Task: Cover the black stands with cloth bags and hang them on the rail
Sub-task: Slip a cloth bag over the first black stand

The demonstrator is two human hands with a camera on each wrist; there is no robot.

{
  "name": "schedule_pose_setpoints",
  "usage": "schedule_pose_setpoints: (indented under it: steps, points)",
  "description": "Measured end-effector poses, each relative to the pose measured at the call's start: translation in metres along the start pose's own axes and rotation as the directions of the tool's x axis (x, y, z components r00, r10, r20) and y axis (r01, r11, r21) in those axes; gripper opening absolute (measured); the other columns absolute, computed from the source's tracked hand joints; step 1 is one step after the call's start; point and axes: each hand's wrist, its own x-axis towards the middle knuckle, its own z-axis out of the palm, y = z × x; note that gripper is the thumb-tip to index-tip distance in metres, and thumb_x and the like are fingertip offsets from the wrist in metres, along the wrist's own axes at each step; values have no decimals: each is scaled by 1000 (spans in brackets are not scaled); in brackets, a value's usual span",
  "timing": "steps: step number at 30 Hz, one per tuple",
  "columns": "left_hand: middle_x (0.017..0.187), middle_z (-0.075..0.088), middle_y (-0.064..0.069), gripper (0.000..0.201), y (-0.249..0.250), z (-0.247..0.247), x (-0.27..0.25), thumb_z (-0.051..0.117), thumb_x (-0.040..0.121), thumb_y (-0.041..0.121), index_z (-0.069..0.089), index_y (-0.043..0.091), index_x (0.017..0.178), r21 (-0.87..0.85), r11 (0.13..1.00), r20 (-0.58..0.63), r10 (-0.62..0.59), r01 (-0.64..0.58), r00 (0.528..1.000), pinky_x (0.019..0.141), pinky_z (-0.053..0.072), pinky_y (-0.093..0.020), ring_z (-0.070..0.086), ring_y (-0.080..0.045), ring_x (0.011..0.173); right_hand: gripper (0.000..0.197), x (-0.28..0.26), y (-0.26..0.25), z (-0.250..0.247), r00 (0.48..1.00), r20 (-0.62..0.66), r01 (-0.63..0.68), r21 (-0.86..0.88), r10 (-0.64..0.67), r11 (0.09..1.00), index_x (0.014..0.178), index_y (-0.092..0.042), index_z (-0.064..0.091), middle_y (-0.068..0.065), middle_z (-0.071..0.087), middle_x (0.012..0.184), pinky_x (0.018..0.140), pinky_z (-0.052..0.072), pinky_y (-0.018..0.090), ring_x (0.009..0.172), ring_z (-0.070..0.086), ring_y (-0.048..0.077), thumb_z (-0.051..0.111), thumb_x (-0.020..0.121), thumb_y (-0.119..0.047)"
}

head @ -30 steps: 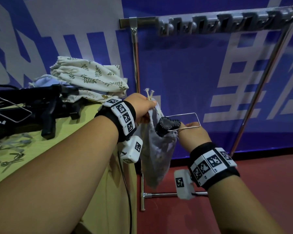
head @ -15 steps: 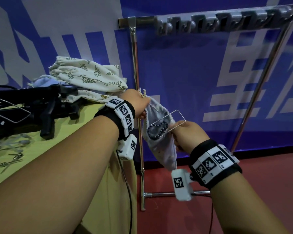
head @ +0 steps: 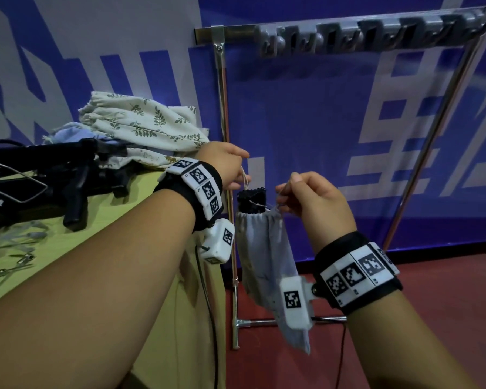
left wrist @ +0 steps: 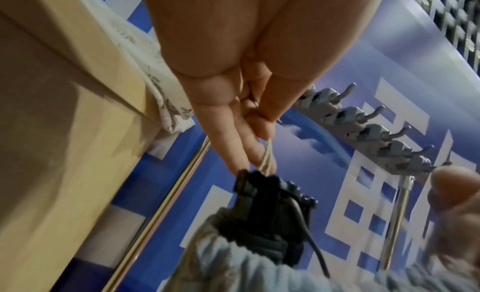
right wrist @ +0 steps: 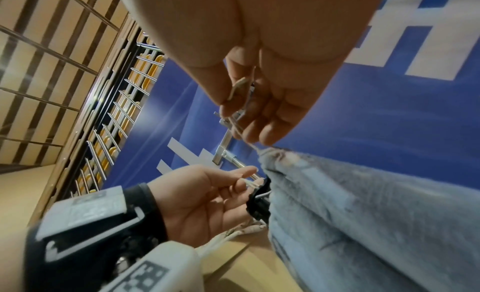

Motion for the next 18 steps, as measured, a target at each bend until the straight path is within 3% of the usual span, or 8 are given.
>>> schedule_pose_setpoints:
  steps: [2,4,6,7,9,11,15,18]
  points:
    - [66,61,-8,38,2,3,0,38,99,-1,72,12,110,-96,993,22,-62,64,998,56,64,-31,79,-22,74,43,-1,-1,1,1000,6,21,1,-21,1000,69,-28,72,6,80,90,91,60,43,88,72,23,57,109,-28]
    - [64,57,-10,38,4,4,-1,37,98,-4,72,9,106,-130,990,16,-59,60,998,53,62,-31,73,-22,61,40,-2,-4,3,1000,13,-27,151,25,988,74,-21,69,7,75,82,89,61,43,82,72,24,54,111,-23]
    - [65,52,-13,38,3,5,2,37,97,-9,72,3,106,-208,974,49,-77,86,996,58,65,-38,61,-19,44,35,-3,-10,5,993,32,-120,357,116,926,79,-12,59,6,62,73,73,63,40,65,64,20,50,113,-17]
    - [66,50,-14,37,1,5,3,37,97,-10,72,0,106,-244,966,59,-79,91,995,53,63,-36,55,-17,39,35,-4,-12,6,988,33,-153,395,152,906,79,-12,55,5,56,70,61,58,36,58,56,17,49,113,-16]
    - [65,45,-11,35,-1,4,6,37,98,-10,71,-1,103,-259,962,74,-69,86,995,42,49,-24,43,-15,35,36,-2,-10,3,981,21,-187,376,193,908,77,-14,50,3,51,69,48,34,28,50,39,13,49,112,-15]
    - [65,44,-8,38,-2,3,6,36,98,-9,71,5,97,-227,972,83,-38,56,996,41,39,-20,39,-14,35,36,1,-8,0,978,13,-203,316,210,927,75,-15,47,3,49,68,48,21,28,46,30,11,49,112,-13]
    - [70,59,-5,44,1,4,7,38,90,-4,74,20,84,-4,1000,-11,29,-29,1000,45,37,-25,46,-19,45,37,3,-5,-5,974,-36,-212,212,225,954,73,-17,44,3,46,65,49,24,28,43,29,13,50,108,-10]
    - [45,49,4,48,2,3,7,35,87,-2,75,24,83,15,999,-50,29,-28,998,45,32,-22,39,-18,38,39,5,-4,-9,974,-82,-195,167,210,966,70,-17,43,3,46,63,49,31,29,40,32,14,51,108,-11]
